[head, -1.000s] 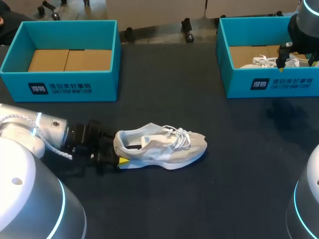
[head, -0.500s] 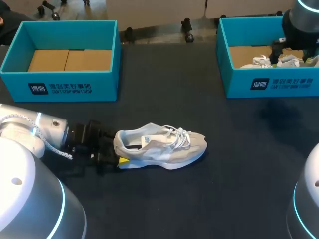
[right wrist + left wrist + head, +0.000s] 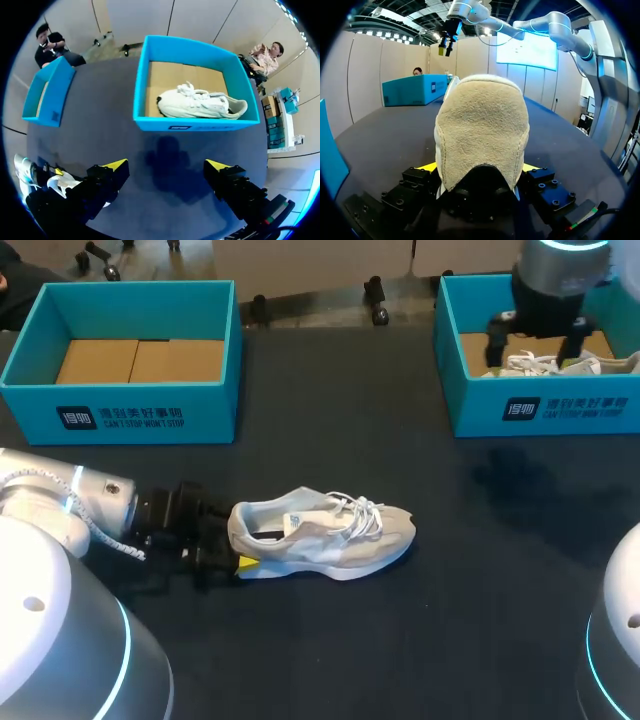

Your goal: Take the shoe out of the shoebox, open the shoe tongue, remove and reinsert the insole, then place the shoe into the shoebox

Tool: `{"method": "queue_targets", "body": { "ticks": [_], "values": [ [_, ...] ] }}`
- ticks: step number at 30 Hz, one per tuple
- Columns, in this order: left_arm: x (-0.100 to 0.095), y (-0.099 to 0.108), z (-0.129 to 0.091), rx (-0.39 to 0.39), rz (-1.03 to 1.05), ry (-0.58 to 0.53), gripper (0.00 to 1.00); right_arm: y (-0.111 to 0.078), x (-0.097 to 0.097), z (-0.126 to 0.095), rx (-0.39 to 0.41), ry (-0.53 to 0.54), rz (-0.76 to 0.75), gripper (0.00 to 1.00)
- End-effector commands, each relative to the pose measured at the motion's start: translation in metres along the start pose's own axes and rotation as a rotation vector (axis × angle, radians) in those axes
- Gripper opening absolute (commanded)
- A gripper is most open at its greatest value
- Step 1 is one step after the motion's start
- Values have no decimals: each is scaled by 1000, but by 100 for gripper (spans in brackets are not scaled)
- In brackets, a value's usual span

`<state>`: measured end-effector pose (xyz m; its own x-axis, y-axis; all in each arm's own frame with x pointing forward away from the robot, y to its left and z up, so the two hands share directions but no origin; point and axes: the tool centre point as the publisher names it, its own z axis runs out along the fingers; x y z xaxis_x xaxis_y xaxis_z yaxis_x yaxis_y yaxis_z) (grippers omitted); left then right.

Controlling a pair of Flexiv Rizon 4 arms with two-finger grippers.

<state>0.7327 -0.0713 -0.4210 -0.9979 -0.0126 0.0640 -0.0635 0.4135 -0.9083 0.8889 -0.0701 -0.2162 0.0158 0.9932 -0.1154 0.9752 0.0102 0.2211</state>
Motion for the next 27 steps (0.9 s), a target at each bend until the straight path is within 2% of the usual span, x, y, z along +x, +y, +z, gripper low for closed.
{"method": "queue_targets", "body": {
  "ticks": [1, 10, 16, 19, 27],
  "values": [
    [-5, 4, 1, -4, -1, 0, 0, -9, 22, -3, 0, -19, 4, 100],
    [-5, 4, 1, -4, -1, 0, 0, -37, 63, -17, 21, 24, 4, 100],
    [-5, 4, 1, -4, -1, 0, 0, -57, 95, -18, 43, 44, 9, 100],
    [-5, 4, 1, -4, -1, 0, 0, -69, 114, -18, 67, 51, 33, 100],
    [-5, 4, 1, -4, -1, 0, 0, -95, 149, -26, 70, 55, 95, 100]
  ]
}}
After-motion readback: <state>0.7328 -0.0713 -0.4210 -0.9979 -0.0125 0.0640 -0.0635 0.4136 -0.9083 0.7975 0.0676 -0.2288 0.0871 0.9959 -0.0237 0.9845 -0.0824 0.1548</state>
